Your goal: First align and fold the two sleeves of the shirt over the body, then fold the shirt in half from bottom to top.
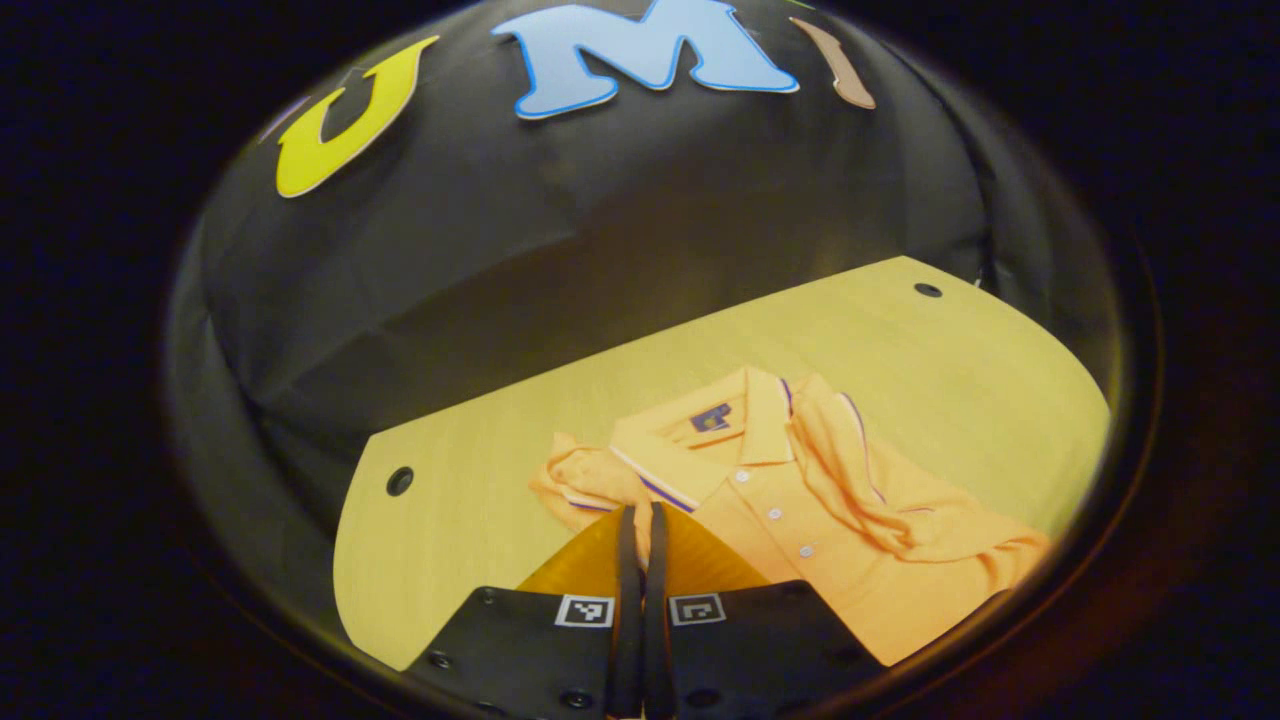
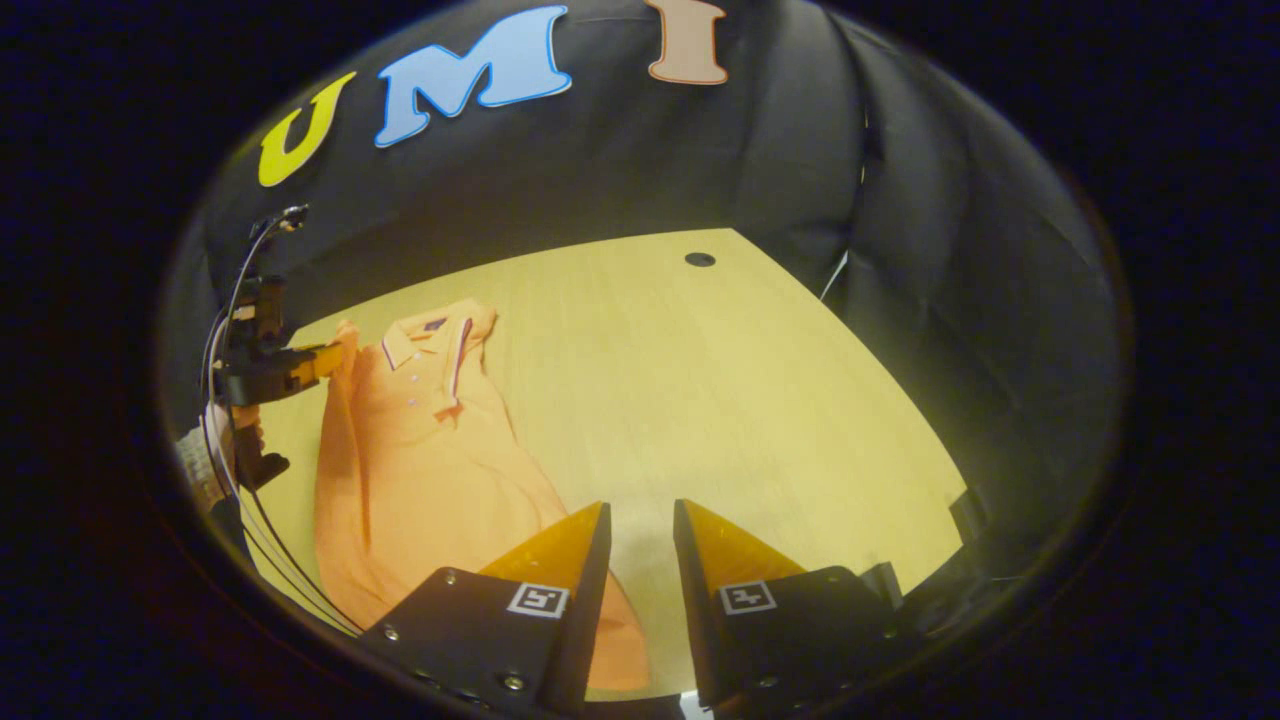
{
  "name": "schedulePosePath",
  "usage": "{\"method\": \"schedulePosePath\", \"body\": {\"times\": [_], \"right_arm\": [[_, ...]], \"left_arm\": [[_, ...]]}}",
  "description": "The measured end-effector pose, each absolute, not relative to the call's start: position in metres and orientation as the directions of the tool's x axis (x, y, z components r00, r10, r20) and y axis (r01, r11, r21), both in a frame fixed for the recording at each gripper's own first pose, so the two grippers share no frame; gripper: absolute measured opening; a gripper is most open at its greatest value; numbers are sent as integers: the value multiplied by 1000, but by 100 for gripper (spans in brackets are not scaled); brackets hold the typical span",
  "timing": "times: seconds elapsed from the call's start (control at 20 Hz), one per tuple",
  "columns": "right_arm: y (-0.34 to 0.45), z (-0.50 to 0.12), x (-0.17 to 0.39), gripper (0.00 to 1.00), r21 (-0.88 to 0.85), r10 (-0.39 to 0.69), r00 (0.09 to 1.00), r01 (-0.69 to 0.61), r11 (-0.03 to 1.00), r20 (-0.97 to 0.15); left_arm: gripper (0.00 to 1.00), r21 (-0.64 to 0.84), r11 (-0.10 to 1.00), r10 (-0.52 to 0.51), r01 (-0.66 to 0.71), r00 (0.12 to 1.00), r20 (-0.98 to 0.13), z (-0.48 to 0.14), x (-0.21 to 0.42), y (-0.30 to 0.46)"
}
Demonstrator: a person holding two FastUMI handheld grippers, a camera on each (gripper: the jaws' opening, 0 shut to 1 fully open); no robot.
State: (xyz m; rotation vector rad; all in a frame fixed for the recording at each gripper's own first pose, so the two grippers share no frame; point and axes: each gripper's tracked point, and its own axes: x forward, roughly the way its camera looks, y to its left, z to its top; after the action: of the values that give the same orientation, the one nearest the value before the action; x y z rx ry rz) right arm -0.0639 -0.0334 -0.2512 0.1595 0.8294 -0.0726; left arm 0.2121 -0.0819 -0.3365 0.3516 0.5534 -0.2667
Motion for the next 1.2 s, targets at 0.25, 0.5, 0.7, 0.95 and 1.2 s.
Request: {"method": "schedulePosePath", "body": {"times": [0.25,0.5,0.7,0.95,1.2], "right_arm": [[-60,-255,-76,40,115,-38,667,185,976,-744],[-84,-258,-88,40,114,-75,654,241,964,-753],[-95,-260,-92,40,118,-88,648,267,956,-756],[-98,-260,-90,40,123,-82,649,264,957,-757],[-93,-261,-83,39,127,-65,653,244,961,-755]], "left_arm": [[6,240,887,-194,394,790,-581,-350,208,-132],[6,227,879,-194,419,750,-632,-380,202,-153],[6,202,881,-187,427,708,-681,-406,192,-160],[6,212,885,-156,415,692,-704,-425,185,-156],[20,197,872,-183,448,671,-718,-427,182,-162]]}}
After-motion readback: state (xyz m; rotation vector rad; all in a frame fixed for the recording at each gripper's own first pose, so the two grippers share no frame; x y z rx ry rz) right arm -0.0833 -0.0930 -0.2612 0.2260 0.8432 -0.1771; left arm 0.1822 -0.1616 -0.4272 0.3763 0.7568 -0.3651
